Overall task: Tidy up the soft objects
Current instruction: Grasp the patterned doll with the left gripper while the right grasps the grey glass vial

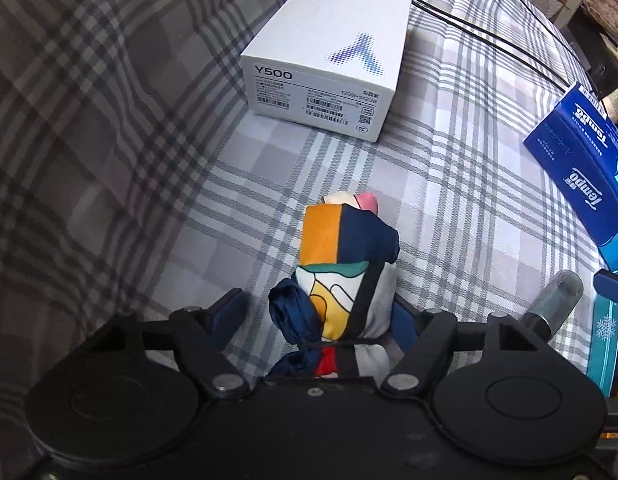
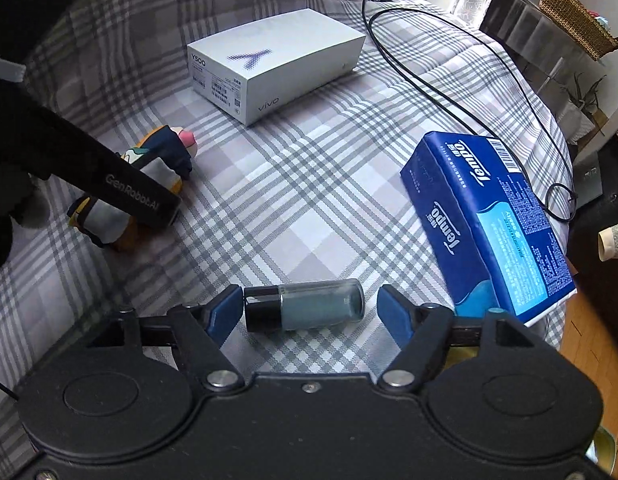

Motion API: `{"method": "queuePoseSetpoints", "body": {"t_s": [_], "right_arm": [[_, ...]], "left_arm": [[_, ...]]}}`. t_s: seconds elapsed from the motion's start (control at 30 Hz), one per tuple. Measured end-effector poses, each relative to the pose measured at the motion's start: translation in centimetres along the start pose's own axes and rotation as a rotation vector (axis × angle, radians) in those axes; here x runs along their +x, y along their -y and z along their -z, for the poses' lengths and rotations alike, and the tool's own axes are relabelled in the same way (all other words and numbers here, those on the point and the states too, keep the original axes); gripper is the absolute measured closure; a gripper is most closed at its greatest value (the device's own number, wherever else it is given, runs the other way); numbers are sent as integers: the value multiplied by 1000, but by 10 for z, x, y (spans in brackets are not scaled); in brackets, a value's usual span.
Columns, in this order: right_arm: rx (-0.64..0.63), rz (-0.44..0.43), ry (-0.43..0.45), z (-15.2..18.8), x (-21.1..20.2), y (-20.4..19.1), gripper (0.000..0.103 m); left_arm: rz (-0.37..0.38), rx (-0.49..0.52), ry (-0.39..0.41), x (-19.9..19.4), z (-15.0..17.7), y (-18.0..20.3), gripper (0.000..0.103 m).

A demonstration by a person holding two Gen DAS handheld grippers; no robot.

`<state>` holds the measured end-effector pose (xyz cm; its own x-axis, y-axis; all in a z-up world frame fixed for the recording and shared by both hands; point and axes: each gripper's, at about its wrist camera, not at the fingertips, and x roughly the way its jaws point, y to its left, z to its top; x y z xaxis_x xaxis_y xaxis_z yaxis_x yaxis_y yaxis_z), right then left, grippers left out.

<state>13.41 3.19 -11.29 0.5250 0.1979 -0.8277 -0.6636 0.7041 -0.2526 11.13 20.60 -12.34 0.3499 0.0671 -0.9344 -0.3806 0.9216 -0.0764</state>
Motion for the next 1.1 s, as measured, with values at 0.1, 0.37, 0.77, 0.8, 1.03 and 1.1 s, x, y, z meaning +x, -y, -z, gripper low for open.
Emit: {"method": "queuePoseSetpoints", "body": {"t_s": [0.1, 0.37, 0.77, 0.8, 1.03, 1.1], "right_arm": [[-19, 1, -31, 0, 10, -3, 33], [-2, -24, -55, -6, 19, -4, 33], [6, -43, -85, -9, 16, -7, 36], [19, -53, -92, -9, 15, -6, 36], [150, -101, -66, -19, -6, 1, 36], [216, -117, -47, -22, -15, 9, 36]], "left_arm": [[12, -16, -4, -2, 0, -4, 33], [41, -50, -16, -5, 0, -12, 33], [52, -71, -25, -9, 3, -16, 33], [53, -76, -26, -10, 4, -17, 34], [112, -147, -54, -17, 3, -31, 52], [128, -168, -56, -18, 4, -36, 57]]}}
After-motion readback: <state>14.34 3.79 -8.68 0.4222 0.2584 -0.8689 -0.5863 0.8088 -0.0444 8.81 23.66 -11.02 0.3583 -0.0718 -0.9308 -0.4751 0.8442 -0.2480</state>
